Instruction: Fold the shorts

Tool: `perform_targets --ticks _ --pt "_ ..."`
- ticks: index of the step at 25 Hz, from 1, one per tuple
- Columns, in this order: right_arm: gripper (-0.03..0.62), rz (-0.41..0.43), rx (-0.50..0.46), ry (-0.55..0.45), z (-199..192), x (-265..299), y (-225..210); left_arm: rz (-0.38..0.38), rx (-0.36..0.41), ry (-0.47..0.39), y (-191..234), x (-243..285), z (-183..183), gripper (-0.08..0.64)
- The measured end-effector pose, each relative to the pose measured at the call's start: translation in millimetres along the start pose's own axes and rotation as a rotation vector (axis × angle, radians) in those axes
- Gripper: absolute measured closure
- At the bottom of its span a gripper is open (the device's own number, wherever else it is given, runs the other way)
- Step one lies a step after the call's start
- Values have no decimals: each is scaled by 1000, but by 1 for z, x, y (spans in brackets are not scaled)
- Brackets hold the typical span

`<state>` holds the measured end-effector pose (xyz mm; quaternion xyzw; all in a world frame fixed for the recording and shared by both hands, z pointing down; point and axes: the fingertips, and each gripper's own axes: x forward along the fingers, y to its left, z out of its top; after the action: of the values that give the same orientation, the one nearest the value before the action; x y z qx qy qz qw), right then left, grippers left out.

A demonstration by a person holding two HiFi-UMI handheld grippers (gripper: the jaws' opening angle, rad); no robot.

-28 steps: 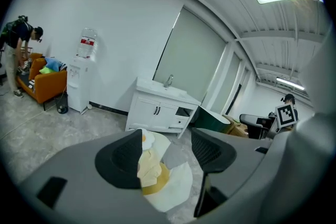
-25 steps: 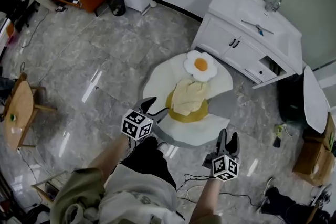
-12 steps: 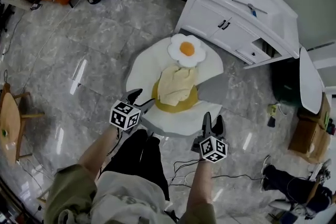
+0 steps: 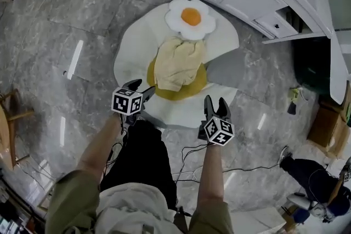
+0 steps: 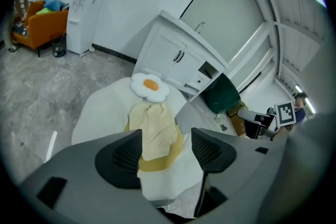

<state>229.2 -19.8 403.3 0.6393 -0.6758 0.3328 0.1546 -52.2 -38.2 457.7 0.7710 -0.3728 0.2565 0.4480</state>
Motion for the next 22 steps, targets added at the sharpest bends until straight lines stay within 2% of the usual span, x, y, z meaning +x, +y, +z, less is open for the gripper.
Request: perform_targets --ticks 4,7,11,17,20,22 --pt "322 19 8 58 -60 58 -17 45 -53 108 47 81 -53 278" --pt "322 32 15 58 -93 89 -25 79 -85 143 80 127 -76 278" --pt "322 48 -10 52 -121 118 -37 103 -88 191 112 173 -103 278" --pt "322 78 -152 86 -153 151 -48 69 -127 223 126 217 -124 278" --pt "322 91 -166 102 -161 158 -52 59 -108 280 126 231 -136 279" --pt "322 95 -166 106 -163 158 -54 67 -103 311 127 237 -143 326"
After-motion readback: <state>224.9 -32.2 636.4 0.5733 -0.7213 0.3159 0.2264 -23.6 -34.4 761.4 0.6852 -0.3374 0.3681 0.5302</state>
